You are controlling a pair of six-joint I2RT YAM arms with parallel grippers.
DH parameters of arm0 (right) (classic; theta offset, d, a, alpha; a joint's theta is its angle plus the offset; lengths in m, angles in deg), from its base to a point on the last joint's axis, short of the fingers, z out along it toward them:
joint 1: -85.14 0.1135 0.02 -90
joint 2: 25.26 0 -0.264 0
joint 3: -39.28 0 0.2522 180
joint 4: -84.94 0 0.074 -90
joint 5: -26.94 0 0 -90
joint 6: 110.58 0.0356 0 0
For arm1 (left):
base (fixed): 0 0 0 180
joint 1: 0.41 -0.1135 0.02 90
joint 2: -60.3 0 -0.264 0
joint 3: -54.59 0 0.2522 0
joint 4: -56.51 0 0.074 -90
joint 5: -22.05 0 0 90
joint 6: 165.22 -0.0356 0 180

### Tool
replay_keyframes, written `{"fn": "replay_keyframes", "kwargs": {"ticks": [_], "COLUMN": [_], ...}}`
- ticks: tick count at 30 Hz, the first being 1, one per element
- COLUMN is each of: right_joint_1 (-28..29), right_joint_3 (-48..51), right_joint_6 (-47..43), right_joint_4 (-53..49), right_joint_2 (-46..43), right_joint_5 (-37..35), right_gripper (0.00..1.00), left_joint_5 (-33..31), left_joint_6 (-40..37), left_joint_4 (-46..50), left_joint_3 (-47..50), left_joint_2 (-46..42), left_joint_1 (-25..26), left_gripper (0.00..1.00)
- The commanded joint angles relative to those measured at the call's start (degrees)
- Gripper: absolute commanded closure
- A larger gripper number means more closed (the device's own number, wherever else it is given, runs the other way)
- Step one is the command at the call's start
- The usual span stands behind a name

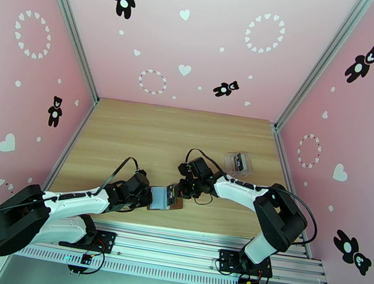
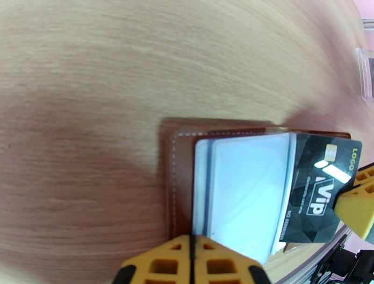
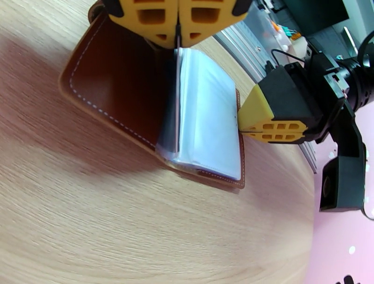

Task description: Put the credit cards into the card holder

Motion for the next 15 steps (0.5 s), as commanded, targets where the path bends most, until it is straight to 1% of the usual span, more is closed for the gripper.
{"fn": "replay_keyframes", "kwargs": {"ticks": [1,6,11,15], "right_joint_1": [0.1,0.0,-0.4,-0.6], "right_joint_3": [1.3,2.7,2.9,3.0], "right_joint_6": [2.5,3.9,2.9,3.0], "right_joint_4": [3.8,5.5,2.3,1.6], "right_joint_2": [0.1,-0.8,-4.4,-6.3], "right_joint_5": [1.9,3.0,-0.4,-0.4], "right_gripper": [1.00,1.00,1.00,1.00], "left_joint_5": [-1.3,-1.5,-1.4,-1.4], "left_joint_6": [0.0,-0.1,-0.2,0.0], "left_joint_4": [3.0,3.7,3.7,3.2], "left_joint_3": [1.1,0.9,1.1,1.3], "left_joint_2": [0.7,0.5,0.6,0.6], "left_joint_1": [-0.4,-0.4,-0.4,-0.4], "left_gripper": [0.93,0.93,0.93,0.93]}}
